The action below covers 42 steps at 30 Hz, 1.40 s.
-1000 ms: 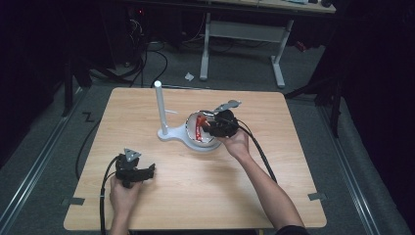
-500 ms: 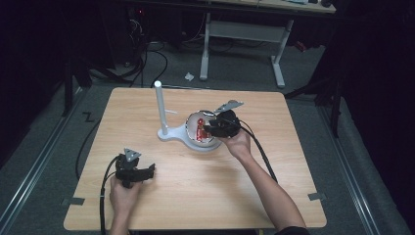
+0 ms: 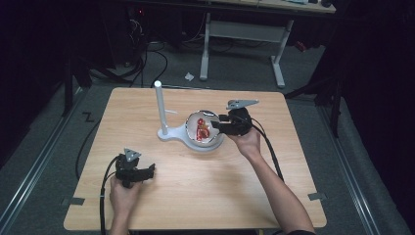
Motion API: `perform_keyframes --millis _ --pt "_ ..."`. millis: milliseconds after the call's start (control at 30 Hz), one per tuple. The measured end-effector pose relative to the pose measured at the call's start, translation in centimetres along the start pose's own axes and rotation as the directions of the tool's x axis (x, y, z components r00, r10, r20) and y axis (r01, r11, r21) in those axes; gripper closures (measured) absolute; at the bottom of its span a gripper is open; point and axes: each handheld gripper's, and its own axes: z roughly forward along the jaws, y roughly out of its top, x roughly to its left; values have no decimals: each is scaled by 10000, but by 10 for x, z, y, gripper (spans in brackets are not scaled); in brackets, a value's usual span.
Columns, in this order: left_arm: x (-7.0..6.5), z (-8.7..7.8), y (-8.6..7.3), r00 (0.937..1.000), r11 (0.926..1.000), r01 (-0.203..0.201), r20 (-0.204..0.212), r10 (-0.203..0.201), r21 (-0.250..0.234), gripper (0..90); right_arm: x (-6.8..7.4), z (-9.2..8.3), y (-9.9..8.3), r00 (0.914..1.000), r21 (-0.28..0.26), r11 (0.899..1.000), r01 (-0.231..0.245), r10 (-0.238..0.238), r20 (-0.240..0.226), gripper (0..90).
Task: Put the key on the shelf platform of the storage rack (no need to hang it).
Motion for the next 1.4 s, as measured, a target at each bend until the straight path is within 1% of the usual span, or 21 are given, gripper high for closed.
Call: perform_keyframes --millis 333,567,667,967,1067,1133,1333,1400 --pt "0 0 0 10000 10000 5 -1 -5 -2 151 -12 -19 -5 9994 -201 9997 -103 109 338 536" --pt "0 0 0 10000 10000 1 -4 -1 -2 151 -18 -32 -13 9984 -260 9994 -248 260 501 536" --pt "0 0 0 10000 10000 0 -5 0 -1 151 -22 -37 -16 9974 -329 9984 -467 485 537 535" --pt "0 0 0 10000 10000 -7 -8 7 2 151 -29 -56 -16 9953 -612 9960 -659 699 668 521" --pt "0 0 0 10000 10000 -6 -9 6 1 151 -33 -62 -18 9913 -913 9906 -1018 1087 737 506" --pt "0 0 0 10000 10000 -7 -9 7 3 151 -36 -65 -19 9888 -972 9880 -1200 1276 769 501" --pt "0 0 0 10000 10000 -11 -7 11 2 151 -39 -74 -21 9881 -948 9876 -1251 1326 779 497" --pt "0 0 0 10000 10000 -10 -7 10 1 151 -39 -77 -24 9876 -1072 9860 -1276 1362 776 497"
